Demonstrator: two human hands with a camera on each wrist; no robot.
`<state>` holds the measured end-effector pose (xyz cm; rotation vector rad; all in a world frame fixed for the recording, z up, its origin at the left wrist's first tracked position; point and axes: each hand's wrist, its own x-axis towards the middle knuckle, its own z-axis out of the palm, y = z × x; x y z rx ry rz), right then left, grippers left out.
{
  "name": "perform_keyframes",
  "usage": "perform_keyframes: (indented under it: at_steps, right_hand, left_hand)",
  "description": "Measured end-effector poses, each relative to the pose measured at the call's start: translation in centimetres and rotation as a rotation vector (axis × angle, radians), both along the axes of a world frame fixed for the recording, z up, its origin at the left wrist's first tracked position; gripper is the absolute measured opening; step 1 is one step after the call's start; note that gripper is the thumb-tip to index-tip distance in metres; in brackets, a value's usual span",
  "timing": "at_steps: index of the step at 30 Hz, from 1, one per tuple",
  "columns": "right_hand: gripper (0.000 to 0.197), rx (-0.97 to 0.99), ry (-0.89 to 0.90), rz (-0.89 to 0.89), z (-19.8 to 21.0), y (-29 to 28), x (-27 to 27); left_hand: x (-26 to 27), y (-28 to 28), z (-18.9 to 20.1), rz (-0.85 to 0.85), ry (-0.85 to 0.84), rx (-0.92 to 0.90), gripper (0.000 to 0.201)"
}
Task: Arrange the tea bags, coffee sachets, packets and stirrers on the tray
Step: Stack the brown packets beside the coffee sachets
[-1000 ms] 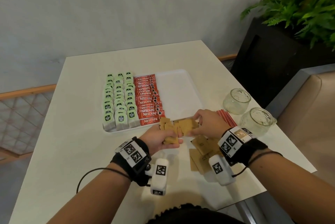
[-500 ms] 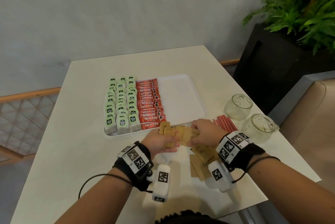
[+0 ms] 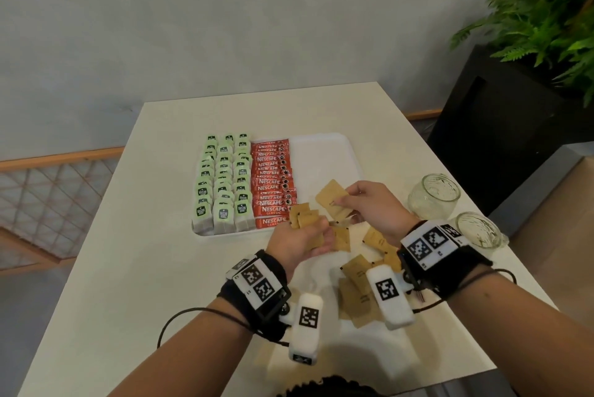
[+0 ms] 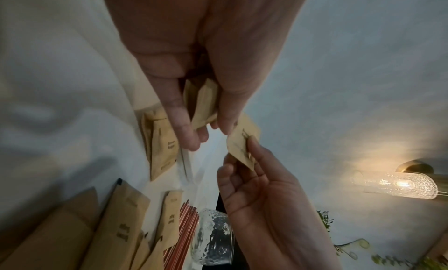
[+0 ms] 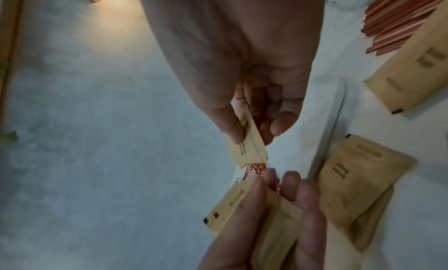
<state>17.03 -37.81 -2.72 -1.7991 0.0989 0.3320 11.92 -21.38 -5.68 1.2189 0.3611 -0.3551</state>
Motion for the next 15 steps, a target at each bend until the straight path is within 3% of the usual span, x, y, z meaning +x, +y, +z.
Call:
perform_keyframes:
  at_steps: [7,11,15]
  right_hand:
    - [0.019,0.087,0.0,0.047,-0.7,1.4,1.3]
    - [0.013,0.026,-0.049,0.085,0.2,1.7,3.8]
    - [0.011,-0.05,-0.036,-0.047,0.1,2.0,9.0]
  left_hand:
    - [2.2,1.0,1.0,0.123,-0.052,0.055,0.025]
    - [4.8,2.7,2.2,0.068,-0.038,0.102,0.023]
    - [7.1,5.5,3.1,0.041,0.04,0.018,0.02]
